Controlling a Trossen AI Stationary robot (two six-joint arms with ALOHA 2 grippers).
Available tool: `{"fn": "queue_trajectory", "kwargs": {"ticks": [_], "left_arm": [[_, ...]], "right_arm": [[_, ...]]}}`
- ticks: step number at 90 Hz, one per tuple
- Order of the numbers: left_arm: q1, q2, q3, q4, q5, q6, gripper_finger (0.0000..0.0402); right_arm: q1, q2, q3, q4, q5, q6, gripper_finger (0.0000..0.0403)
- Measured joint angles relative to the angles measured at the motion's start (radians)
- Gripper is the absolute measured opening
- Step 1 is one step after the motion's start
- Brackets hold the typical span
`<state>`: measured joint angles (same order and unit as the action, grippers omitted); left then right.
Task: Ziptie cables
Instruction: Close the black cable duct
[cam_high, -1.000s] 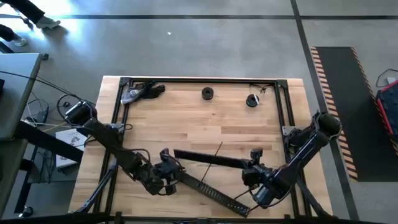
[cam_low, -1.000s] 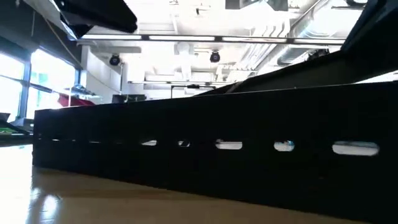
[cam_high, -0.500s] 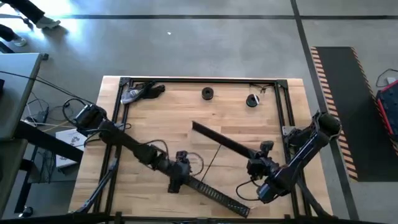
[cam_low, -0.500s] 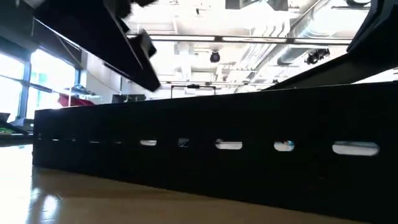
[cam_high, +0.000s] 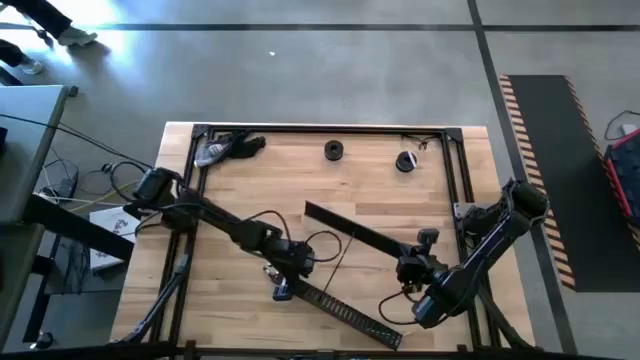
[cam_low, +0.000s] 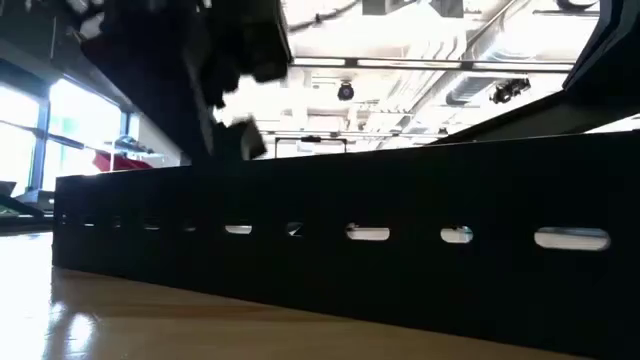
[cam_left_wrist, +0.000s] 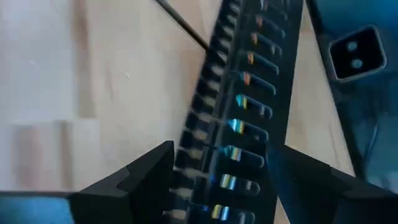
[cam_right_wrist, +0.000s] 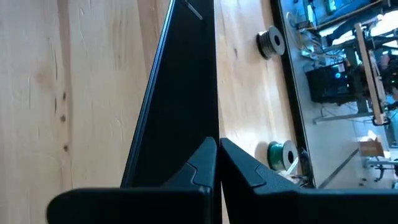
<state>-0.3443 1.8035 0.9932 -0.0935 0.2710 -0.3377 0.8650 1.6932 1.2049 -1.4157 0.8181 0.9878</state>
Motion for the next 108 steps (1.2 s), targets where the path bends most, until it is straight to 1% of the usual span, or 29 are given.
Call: {"fn": "queue_trajectory", "kwargs": {"ticks": [14, 25, 33, 52, 58, 62, 68, 75, 86, 97, 108], "left_arm": [[0.006, 0.03, 0.002, 0.027, 0.053, -0.03, 0.0234], [0.005, 0.03, 0.002, 0.033, 0.055, -0.041, 0.0205], [0.0, 0.029, 0.002, 0.033, 0.059, -0.047, 0.0167], [-0.025, 0.027, 0.003, 0.046, 0.05, -0.05, 0.0047], [-0.034, 0.02, 0.003, 0.055, 0.041, -0.051, 0.0018], [-0.041, 0.013, 0.003, 0.055, 0.02, -0.055, 0.001], [-0.055, -0.005, 0.002, 0.047, -0.028, -0.052, 0.0009], [-0.075, -0.024, -0.007, 0.001, -0.129, -0.047, 0.0008], [-0.118, -0.061, -0.001, -0.014, -0.284, -0.082, 0.0001], [-0.161, -0.038, -0.003, -0.022, -0.36, -0.157, 0.0001], [-0.193, -0.032, -0.002, 0.0, -0.471, -0.193, 0.0004]], "right_arm": [[0.0, 0.0, 0.0, 0.011, -0.001, -0.013, 0.0], [0.0, 0.0, 0.0, 0.016, -0.001, -0.025, 0.0], [0.0, 0.0, 0.0, 0.014, 0.0, -0.025, 0.0], [0.0, 0.0, 0.0, 0.008, 0.01, -0.019, 0.0], [0.0, 0.0, 0.0, 0.0, 0.015, -0.017, 0.0], [0.0, 0.0, 0.0, -0.014, 0.017, -0.005, 0.0], [0.0, 0.0, 0.0, -0.04, 0.017, 0.019, 0.0], [0.0, 0.0, 0.0, -0.075, 0.017, 0.052, 0.0], [0.0, 0.0, 0.0, -0.093, 0.018, 0.08, 0.0], [0.0, 0.0, 0.0, -0.094, 0.029, 0.081, 0.0], [0.0, 0.0, 0.0, -0.095, 0.055, 0.089, 0.0]]}}
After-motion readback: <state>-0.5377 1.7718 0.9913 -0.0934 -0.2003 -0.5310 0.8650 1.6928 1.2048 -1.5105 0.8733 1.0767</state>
